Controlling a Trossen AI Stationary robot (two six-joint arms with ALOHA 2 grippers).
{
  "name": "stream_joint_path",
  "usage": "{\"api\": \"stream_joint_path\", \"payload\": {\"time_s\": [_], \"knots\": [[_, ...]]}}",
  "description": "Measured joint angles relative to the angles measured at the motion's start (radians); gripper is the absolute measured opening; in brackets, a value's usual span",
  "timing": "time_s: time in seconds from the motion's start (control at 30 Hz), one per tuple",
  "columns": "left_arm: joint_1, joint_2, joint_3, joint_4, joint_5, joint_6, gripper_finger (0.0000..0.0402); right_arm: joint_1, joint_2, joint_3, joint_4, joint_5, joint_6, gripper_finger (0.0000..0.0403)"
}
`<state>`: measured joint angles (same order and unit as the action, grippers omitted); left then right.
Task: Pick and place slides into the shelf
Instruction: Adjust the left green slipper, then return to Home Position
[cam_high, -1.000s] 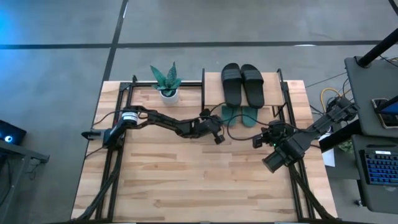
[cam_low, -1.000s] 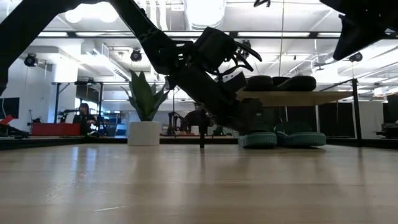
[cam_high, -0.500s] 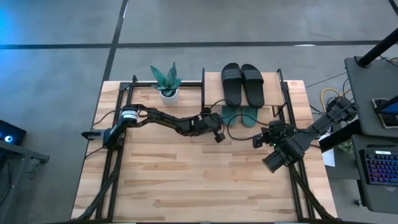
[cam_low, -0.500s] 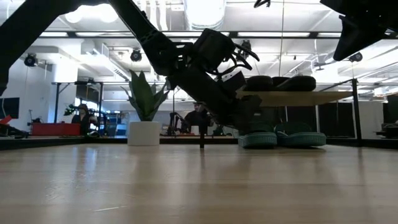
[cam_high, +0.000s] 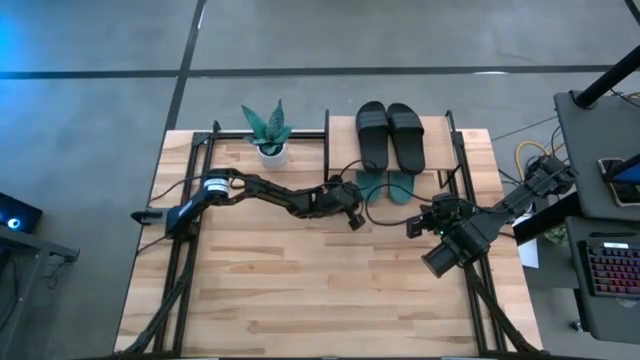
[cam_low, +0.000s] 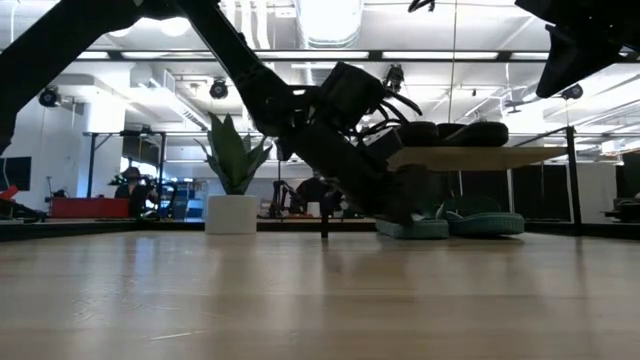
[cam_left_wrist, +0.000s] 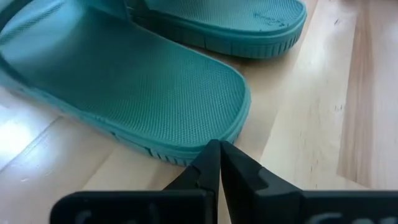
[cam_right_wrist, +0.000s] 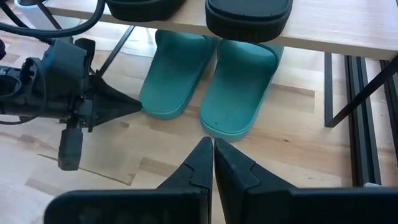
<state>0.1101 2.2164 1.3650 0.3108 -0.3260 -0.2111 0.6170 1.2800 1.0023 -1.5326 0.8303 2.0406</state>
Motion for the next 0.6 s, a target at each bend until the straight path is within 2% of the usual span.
{"api": "stream_joint_path", "payload": {"time_s": [0.4,0.6], "knots": [[-0.001,-0.008,0.052,0.01,-0.003,0.068,0.0,0.0,0.0,0.0,0.0,-0.017,-0.01,0.0009],[-0.041,-0.107,0.043,-0.129,0.004,0.065,0.0,0.0,0.0,0.003,0.005,-0.019,-0.009,0.0009]]}}
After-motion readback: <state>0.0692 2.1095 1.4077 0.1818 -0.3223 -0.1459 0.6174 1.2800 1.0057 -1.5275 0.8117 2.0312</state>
